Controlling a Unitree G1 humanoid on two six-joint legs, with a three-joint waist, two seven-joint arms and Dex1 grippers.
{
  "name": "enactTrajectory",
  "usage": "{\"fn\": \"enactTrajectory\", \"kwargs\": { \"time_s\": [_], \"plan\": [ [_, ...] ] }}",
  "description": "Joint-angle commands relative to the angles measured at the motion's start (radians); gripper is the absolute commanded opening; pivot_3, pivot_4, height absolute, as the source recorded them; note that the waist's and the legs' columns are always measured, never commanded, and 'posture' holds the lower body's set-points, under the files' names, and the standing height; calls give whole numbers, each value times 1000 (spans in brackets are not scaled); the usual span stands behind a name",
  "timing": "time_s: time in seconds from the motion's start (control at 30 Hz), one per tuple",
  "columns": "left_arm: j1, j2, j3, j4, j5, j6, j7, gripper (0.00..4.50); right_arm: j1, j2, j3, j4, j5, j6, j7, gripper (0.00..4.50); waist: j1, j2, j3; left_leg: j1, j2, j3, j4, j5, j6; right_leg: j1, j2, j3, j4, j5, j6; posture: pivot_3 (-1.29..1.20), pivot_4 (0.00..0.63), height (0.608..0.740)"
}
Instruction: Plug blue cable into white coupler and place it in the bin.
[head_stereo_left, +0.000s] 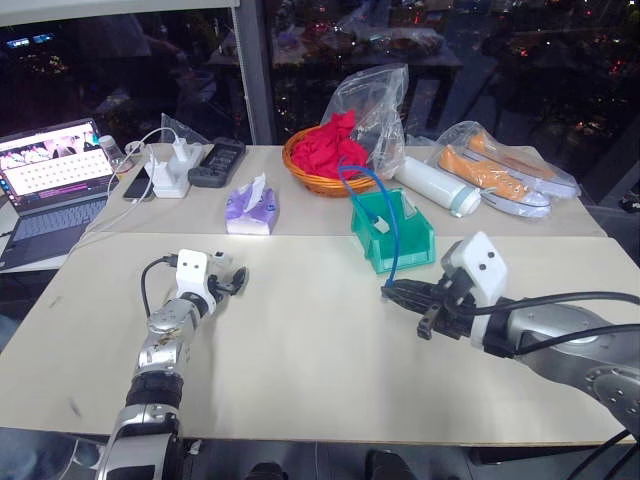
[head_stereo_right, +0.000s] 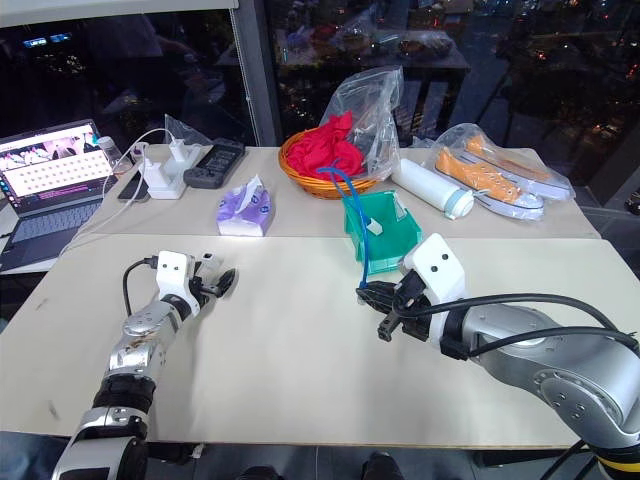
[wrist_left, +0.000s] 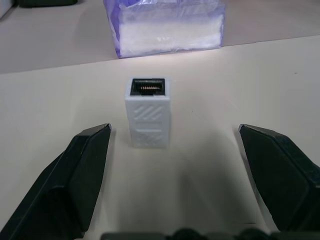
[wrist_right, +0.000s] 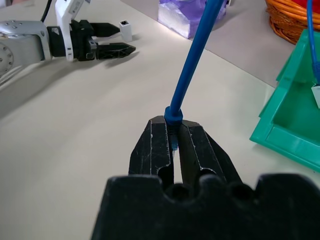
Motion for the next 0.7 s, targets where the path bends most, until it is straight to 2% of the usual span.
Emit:
{"fn": "enactTrajectory", "kwargs": {
  "time_s": [0.03, 0.2, 0.3, 0.33, 0.43, 0.53, 0.63, 0.7],
  "plan": [
    [-3, 3, -6, 52, 7, -13, -5, 3273, -6, 11, -45, -17, -18, 12, 10, 0, 0, 0, 0, 0, 0, 0, 0, 0, 0, 0, 0, 0, 0, 0, 0, 0, 150, 740],
    [7, -11, -1, 31, -30, -20, -57, 1462, -3, 28, -64, -20, -24, 31, 9, 0, 0, 0, 0, 0, 0, 0, 0, 0, 0, 0, 0, 0, 1, 0, 0, 0, 150, 740],
    [-4, -18, -3, 0, -52, -17, -108, 603, 16, 44, -72, -30, -22, 41, 3, 0, 2, 0, 0, 0, 0, 0, 0, 0, 0, 0, 0, 0, 0, 0, 0, 0, 150, 740],
    [-8, -18, -5, -7, -56, -18, -122, 605, 22, 50, -73, -34, -22, 44, 1, 0, 2, 0, 0, 0, 0, 0, 0, 0, 0, 0, 0, 0, 0, 0, 0, 0, 150, 740],
    [6, -9, -113, -147, -82, 34, -323, 604, 51, 95, -78, -43, 6, 56, -49, 0, 3, 0, 0, -1, 0, 0, 0, 0, 0, -1, 0, 0, 0, 0, 0, 0, 150, 740],
    [42, 26, -284, -311, -66, 147, -512, 604, 92, 157, -81, -48, 44, 65, -120, 0, 0, 0, 0, -3, 0, 0, 0, 1, -1, -2, 0, 0, 0, 1, 1, 0, 150, 740],
    [31, 37, -396, -402, -45, 295, -562, 604, 121, 222, -76, -46, 64, 70, -205, 0, -4, 0, 0, -3, 0, 0, 0, 0, -1, -2, 0, 0, 0, 1, 1, 0, 150, 740],
    [8, 42, -486, -474, -30, 395, -605, 604, 162, 316, -85, -43, 102, 47, -345, 0, -6, -1, 0, -3, 0, 0, -1, 0, 0, -2, 0, 0, 0, 1, 1, 0, 150, 740]
  ]
}}
